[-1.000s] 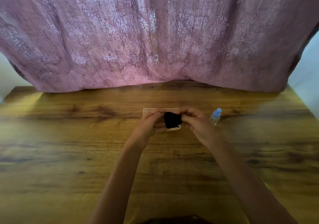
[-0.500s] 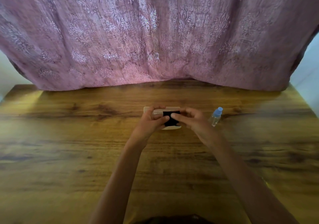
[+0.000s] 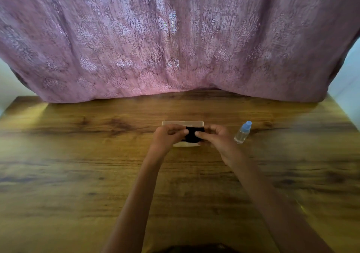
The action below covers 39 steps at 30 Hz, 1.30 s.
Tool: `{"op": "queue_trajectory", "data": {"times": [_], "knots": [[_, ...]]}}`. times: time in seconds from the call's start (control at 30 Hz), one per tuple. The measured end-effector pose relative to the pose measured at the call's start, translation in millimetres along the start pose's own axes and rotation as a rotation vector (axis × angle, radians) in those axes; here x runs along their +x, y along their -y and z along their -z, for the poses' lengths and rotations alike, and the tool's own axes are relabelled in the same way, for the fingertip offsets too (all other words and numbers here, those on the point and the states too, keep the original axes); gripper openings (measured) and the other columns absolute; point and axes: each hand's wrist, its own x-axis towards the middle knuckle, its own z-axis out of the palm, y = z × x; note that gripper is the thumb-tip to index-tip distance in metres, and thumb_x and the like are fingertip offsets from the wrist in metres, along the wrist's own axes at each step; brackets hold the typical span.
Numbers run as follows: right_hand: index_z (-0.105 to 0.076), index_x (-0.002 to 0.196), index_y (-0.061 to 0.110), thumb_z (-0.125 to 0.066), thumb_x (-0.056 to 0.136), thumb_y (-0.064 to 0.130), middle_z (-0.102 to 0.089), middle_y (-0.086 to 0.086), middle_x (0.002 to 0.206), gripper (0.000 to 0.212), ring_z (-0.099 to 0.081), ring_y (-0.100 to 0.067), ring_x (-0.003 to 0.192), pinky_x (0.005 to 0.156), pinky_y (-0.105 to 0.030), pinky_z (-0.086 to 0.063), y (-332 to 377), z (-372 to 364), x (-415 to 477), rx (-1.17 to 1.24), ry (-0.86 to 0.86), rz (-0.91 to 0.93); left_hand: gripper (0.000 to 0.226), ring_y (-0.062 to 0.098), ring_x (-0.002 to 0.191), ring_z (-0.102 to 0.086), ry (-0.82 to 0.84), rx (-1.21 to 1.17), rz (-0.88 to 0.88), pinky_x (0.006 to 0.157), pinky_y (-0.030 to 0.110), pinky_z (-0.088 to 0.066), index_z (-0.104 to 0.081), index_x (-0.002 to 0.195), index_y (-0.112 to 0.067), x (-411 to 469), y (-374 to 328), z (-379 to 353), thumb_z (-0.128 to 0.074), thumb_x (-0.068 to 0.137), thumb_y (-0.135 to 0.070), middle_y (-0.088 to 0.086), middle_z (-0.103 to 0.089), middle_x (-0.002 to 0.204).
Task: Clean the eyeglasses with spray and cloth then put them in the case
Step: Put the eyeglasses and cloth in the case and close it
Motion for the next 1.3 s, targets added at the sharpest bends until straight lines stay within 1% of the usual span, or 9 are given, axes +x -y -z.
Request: {"op": "queue_trajectory", "data": {"times": [0.1, 0.17, 0.27, 0.43, 0.8, 1.0, 1.07, 1.23, 1.3], "knots": [[-0.066, 0.103, 0.010, -0.073, 0.083, 0.007, -0.070, -0.008, 0.104, 0.021, -0.071, -0.016, 0.091, 0.064, -0.018, -0.055, 0.9, 6.3, 2.4, 0.003, -0.087, -0.012, 0.023, 0.010, 0.077, -0.070, -0.290, 0.002, 0.011, 0.072, 0.024, -0.056, -0.074, 0.098, -0.014, 12.8, 11.8, 16.0, -0.074, 0.081, -0.029, 0.002, -0.075, 0.089], [-0.065, 0.103, 0.013, -0.070, 0.086, 0.008, -0.069, -0.007, 0.104, 0.018, -0.069, -0.016, 0.093, 0.062, -0.016, -0.054, 0.3, 8.7, 4.0, -0.027, -0.138, -0.010, 0.031, 0.014, 0.082, -0.068, -0.432, 0.111, 0.048, 0.077, 0.031, -0.057, -0.071, 0.104, -0.013, 23.0, 22.4, 25.1, -0.076, 0.079, -0.032, 0.002, -0.073, 0.094], [-0.065, 0.102, 0.013, -0.067, 0.088, 0.007, -0.069, -0.006, 0.103, 0.015, -0.068, -0.015, 0.092, 0.061, -0.016, -0.055, -1.4, 10.0, 5.6, -0.056, -0.166, -0.004, 0.049, 0.016, 0.097, -0.064, -0.384, 0.240, 0.104, 0.087, 0.036, -0.054, -0.062, 0.121, -0.013, 34.9, 38.3, 30.7, -0.075, 0.079, -0.037, 0.000, -0.067, 0.107], [-0.065, 0.103, 0.014, -0.066, 0.088, 0.007, -0.068, -0.001, 0.100, 0.016, -0.068, -0.011, 0.088, 0.060, -0.016, -0.054, -3.6, 9.9, 6.1, -0.116, -0.155, 0.007, 0.035, 0.018, 0.102, -0.064, -0.278, 0.305, 0.142, 0.094, 0.038, -0.051, -0.065, 0.118, -0.015, 45.5, 57.3, 30.8, -0.067, 0.087, -0.031, 0.002, -0.069, 0.112], [-0.058, 0.098, 0.018, -0.069, 0.087, 0.011, -0.067, -0.003, 0.094, 0.016, -0.065, -0.010, 0.078, 0.053, -0.013, -0.048, -4.3, -10.0, 10.2, -0.328, -0.075, -0.012, 0.007, 0.006, 0.072, -0.063, -0.391, 0.199, 0.026, 0.060, 0.021, -0.052, -0.062, 0.094, -0.019, 28.0, 74.8, 9.2, -0.066, 0.088, -0.021, -0.007, -0.066, 0.080], [-0.059, 0.093, 0.022, -0.072, 0.084, 0.012, -0.065, -0.001, 0.094, 0.019, -0.066, -0.014, 0.087, 0.064, -0.022, -0.053, -14.2, -20.2, 15.0, -0.449, -0.065, 0.019, 0.007, -0.002, 0.072, -0.062, -0.386, 0.187, -0.061, 0.054, 0.011, -0.050, -0.059, 0.095, -0.025, 18.9, 73.6, 2.7, -0.062, 0.090, -0.021, -0.014, -0.063, 0.081], [-0.059, 0.095, 0.023, -0.075, 0.082, 0.013, -0.063, 0.004, 0.094, 0.023, -0.063, -0.007, 0.085, 0.060, -0.014, -0.047, -19.6, -19.7, 16.4, -0.563, -0.107, 0.081, 0.009, -0.001, 0.073, -0.062, -0.391, 0.177, -0.072, 0.056, 0.012, -0.051, -0.057, 0.095, -0.029, 17.4, 73.0, 2.2, -0.062, 0.091, -0.022, -0.015, -0.062, 0.082], [-0.066, 0.106, 0.026, -0.078, 0.078, 0.023, -0.045, 0.011, 0.105, 0.030, -0.046, -0.005, 0.094, 0.074, -0.009, -0.036, -32.6, -15.2, 16.0, -0.983, -0.206, 0.428, 0.012, 0.005, 0.079, -0.064, -0.396, 0.157, -0.080, 0.067, 0.026, -0.058, -0.056, 0.097, -0.032, 17.0, 74.6, 0.7, -0.061, 0.092, -0.022, -0.011, -0.063, 0.086], [-0.070, 0.108, 0.023, -0.076, 0.080, 0.025, -0.048, 0.010, 0.103, 0.029, -0.044, -0.005, 0.094, 0.076, -0.011, -0.033, -33.4, -14.9, 15.7, -1.085, -0.158, 0.521, 0.012, 0.007, 0.079, -0.065, -0.394, 0.151, -0.086, 0.068, 0.029, -0.059, -0.056, 0.098, -0.032, 17.0, 75.6, -0.2, -0.060, 0.092, -0.022, -0.009, -0.064, 0.087]]}}
